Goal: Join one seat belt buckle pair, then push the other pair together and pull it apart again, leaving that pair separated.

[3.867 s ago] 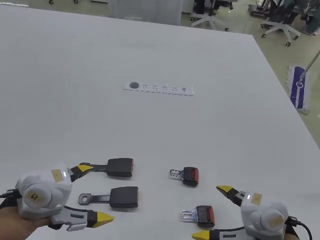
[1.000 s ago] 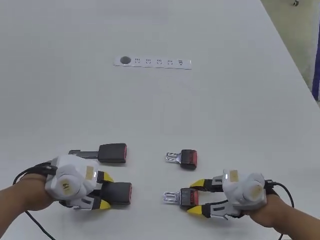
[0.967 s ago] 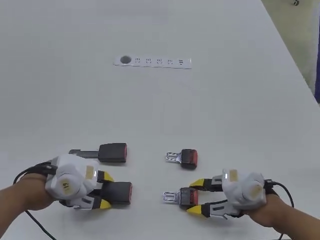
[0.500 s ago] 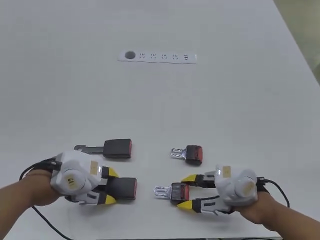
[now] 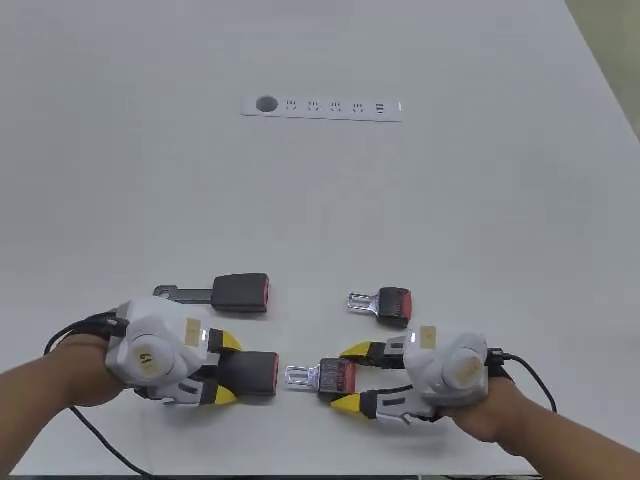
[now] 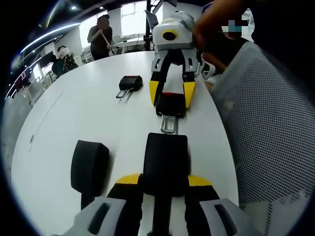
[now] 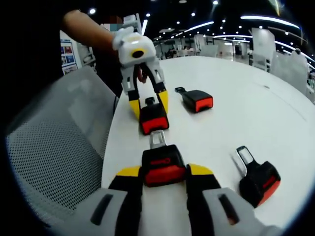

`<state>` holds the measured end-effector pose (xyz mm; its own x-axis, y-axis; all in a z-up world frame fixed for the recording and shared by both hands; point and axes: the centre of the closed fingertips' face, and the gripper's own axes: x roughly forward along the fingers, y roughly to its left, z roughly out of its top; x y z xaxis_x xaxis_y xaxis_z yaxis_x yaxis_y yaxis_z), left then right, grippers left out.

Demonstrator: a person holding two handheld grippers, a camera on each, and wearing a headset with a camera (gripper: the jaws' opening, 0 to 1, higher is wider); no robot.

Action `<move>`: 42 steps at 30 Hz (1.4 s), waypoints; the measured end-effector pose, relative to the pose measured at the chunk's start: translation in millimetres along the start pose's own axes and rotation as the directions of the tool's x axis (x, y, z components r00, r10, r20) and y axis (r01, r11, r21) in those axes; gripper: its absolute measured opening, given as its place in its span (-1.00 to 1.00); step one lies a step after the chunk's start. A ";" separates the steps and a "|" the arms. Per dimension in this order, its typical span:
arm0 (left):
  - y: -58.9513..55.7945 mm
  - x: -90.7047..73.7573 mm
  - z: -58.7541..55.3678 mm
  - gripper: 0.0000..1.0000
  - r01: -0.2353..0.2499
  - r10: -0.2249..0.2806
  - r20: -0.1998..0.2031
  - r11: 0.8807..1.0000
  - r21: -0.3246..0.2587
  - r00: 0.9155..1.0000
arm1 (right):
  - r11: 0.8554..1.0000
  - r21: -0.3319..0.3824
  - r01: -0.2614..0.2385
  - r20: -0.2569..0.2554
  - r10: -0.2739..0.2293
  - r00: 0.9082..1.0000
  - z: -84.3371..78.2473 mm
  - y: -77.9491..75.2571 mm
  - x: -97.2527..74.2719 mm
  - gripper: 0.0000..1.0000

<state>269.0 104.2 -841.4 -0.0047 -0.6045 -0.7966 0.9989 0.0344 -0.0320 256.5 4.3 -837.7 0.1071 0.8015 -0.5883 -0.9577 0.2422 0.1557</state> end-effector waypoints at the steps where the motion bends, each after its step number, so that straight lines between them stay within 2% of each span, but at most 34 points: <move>1: 0.0 0.0 0.0 -0.33 0.000 0.000 -0.001 1.000 0.000 1.000 | 1.000 0.003 0.000 -0.001 0.000 1.000 0.6 -0.1 1.3 -0.31; 4: 0.1 0.1 -0.6 -0.33 0.002 -0.002 -0.004 1.000 0.003 1.000 | 1.000 0.004 -0.003 -0.004 0.003 1.000 3.7 2.0 5.1 -0.31; 6: 0.0 0.2 -0.6 -0.33 0.005 -0.004 -0.008 1.000 0.011 1.000 | 0.999 -0.035 -0.002 -0.025 0.001 1.000 3.3 1.8 5.0 -0.31; 14: 0.1 0.9 0.0 -0.33 0.008 -0.008 -0.021 1.000 0.021 1.000 | 1.000 -0.027 0.002 -0.028 -0.003 1.000 10.4 1.4 14.4 -0.31; 22: 0.6 1.2 0.6 -0.33 0.001 -0.001 -0.029 1.000 0.022 1.000 | 1.000 -0.021 0.015 -0.041 -0.016 0.999 11.2 -1.2 14.8 -0.31; 27: 0.7 1.1 0.7 -0.33 0.002 -0.001 -0.030 1.000 0.021 1.000 | 0.999 -0.032 0.012 -0.063 -0.014 0.998 15.5 -0.7 22.4 -0.31; 33: 1.0 1.9 0.8 -0.34 0.009 -0.008 -0.036 0.999 0.034 0.999 | 1.000 -0.017 0.013 -0.057 -0.014 0.998 21.3 -0.3 31.7 -0.32; 34: 0.8 1.7 0.6 -0.34 0.014 -0.012 -0.037 0.999 0.043 0.999 | 1.000 -0.014 0.018 -0.071 -0.019 0.997 20.6 -1.5 30.6 -0.31; 42: 0.0 0.8 0.7 -0.34 0.016 -0.015 -0.036 0.999 0.044 0.999 | 1.000 -0.017 0.021 -0.080 -0.023 0.997 20.5 -1.8 33.2 -0.31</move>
<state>269.0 103.2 -841.7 -0.0210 -0.5756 -0.8175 0.9998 -0.0106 -0.0182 267.2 41.8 -841.2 0.1070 0.7496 -0.6532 -0.9596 0.2498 0.1295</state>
